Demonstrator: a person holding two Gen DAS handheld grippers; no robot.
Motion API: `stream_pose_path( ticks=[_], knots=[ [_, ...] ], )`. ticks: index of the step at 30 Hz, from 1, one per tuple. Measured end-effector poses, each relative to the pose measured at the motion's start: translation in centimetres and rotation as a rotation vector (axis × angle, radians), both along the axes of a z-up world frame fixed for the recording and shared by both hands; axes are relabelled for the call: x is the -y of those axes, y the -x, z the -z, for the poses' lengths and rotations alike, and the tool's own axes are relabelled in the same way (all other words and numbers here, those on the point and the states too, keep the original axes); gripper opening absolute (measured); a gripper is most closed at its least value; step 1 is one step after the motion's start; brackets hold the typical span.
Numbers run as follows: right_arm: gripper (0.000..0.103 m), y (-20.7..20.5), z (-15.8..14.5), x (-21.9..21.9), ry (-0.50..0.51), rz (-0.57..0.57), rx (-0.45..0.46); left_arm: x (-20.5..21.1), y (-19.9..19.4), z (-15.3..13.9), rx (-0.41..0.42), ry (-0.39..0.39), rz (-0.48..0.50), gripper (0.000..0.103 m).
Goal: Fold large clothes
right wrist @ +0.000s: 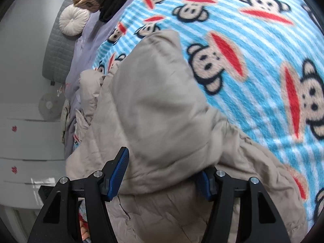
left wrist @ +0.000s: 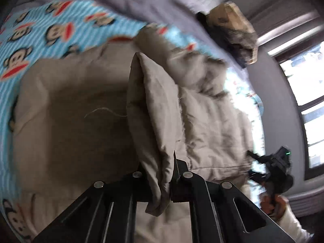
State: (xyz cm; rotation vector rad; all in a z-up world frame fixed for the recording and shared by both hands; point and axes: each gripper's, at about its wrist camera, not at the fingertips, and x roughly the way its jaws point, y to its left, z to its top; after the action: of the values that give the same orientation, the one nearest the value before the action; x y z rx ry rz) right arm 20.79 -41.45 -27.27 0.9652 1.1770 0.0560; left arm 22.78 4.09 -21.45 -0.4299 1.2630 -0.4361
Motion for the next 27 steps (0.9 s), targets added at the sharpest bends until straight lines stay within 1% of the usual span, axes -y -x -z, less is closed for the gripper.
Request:
stream_pose_path(
  ticks=[1,3,4,6,7,8,9,12,15,18,20,21,22,23,24,25,27],
  knots=[
    [0.066,-0.2,0.3,-0.2,0.005,0.001,-0.007,-0.1,-0.1,1.0,-0.015,-0.023,0.004,0.011],
    [0.066,-0.6,1.0,-0.5,0.031,0.007,-0.023,0.2,-0.1,1.9,0.002,-0.068,0.020,0.011],
    [0.065,-0.7,1.4,-0.6,0.047,0.005,-0.030,0.4,0.1,1.9,0.018,-0.098,0.019,0.015],
    [0.055,-1.0,1.6,-0.7,0.093,0.000,-0.042,0.2,0.4,1.6,0.028,-0.137,0.017,0.017],
    [0.047,-1.1,1.5,-0.7,0.127,-0.012,-0.044,-0.2,0.5,1.3,0.026,-0.150,0.005,0.026],
    [0.044,-1.2,1.3,-0.7,0.152,-0.027,-0.040,-0.5,0.7,0.9,0.026,-0.170,-0.014,0.031],
    [0.043,-1.2,1.3,-0.7,0.155,-0.033,-0.041,-1.4,0.9,0.0,0.037,-0.204,-0.042,0.037],
    [0.043,-0.5,0.1,-0.1,0.146,-0.051,-0.036,-4.2,1.7,-2.4,0.088,-0.244,-0.084,0.037],
    [0.043,1.3,-2.0,0.3,0.217,-0.051,-0.022,-5.6,1.7,-4.3,0.116,-0.257,-0.088,0.037],
    [0.043,3.6,-5.6,1.1,0.399,0.009,0.034,-4.5,1.3,-5.5,0.134,-0.279,-0.057,0.037],
    [0.041,3.6,-6.9,1.6,0.446,0.023,0.078,-2.8,0.7,-5.7,0.144,-0.251,-0.029,0.037],
    [0.036,3.2,-7.2,1.7,0.446,0.017,0.092,-2.0,0.5,-5.7,0.147,-0.245,-0.018,0.037],
    [0.021,2.2,-7.2,1.7,0.433,-0.005,0.101,-0.7,0.1,-5.4,0.149,-0.252,-0.007,0.037],
    [0.015,1.2,-7.0,1.5,0.414,-0.027,0.108,0.1,-0.3,-5.0,0.150,-0.267,-0.002,0.037],
    [0.015,0.3,-6.8,1.2,0.401,-0.040,0.117,1.1,-0.7,-4.5,0.151,-0.286,-0.002,0.037],
    [0.015,-0.6,-6.6,0.8,0.393,-0.060,0.128,1.8,-1.1,-3.9,0.152,-0.320,-0.001,0.037],
    [0.015,-2.6,-6.1,-0.2,0.391,-0.115,0.144,2.6,-1.8,-1.8,0.140,-0.429,-0.002,0.037]
  ],
)
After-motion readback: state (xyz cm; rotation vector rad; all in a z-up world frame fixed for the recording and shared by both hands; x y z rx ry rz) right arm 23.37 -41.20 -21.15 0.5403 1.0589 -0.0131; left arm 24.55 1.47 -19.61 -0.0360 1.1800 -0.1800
